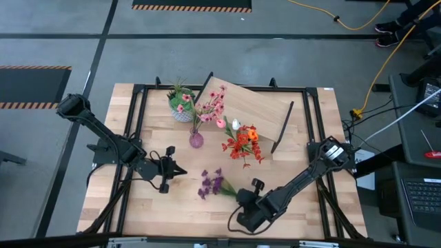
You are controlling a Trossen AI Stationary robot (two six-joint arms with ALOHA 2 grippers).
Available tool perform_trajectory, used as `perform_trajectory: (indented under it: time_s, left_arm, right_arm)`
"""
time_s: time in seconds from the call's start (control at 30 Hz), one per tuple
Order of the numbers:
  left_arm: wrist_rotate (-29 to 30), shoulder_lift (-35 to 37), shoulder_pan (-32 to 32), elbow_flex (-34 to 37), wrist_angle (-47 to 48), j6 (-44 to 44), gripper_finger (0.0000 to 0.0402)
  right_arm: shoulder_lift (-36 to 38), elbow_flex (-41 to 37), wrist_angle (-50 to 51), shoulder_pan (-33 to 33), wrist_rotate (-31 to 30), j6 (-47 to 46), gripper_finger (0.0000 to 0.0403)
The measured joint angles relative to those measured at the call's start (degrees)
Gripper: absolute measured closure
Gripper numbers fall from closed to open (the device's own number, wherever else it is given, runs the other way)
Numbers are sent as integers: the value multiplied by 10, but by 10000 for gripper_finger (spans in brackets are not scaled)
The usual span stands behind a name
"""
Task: Pick and place flowers into a vace then onto a shelf
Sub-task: Put the purple flowers into the pink vase
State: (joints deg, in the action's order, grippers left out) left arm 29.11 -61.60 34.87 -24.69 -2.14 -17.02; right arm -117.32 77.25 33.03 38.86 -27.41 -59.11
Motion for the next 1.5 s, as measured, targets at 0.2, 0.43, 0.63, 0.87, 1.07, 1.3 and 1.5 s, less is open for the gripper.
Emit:
perform_trajectory:
  time_s: [0.2, 0.43, 0.63, 0.87, 1.07, 1.3, 1.5]
  left_arm:
    - [22, 0, 0, 0, -36, 31, 399]
    - [14, 0, 0, 0, -41, 34, 398]
    - [13, 0, 0, 0, -41, 33, 398]
    - [16, 0, 0, 0, -42, 33, 398]
    - [12, -4, 0, 0, -100, 36, 396]
    - [10, -5, 0, 0, -197, 111, 398]
    - [14, -20, -1, 0, -273, 139, 383]
  right_arm:
    - [41, 0, 21, 1, -26, 56, 395]
    - [104, 1, 28, 1, -42, 155, 395]
    - [152, -42, -9, 11, -100, 176, 395]
    - [194, -176, -314, 14, -105, 305, 395]
    - [207, -264, -592, 5, -102, 490, 395]
    - [207, -322, -785, -30, -55, 608, 395]
    - [207, -339, -870, -49, -4, 647, 395]
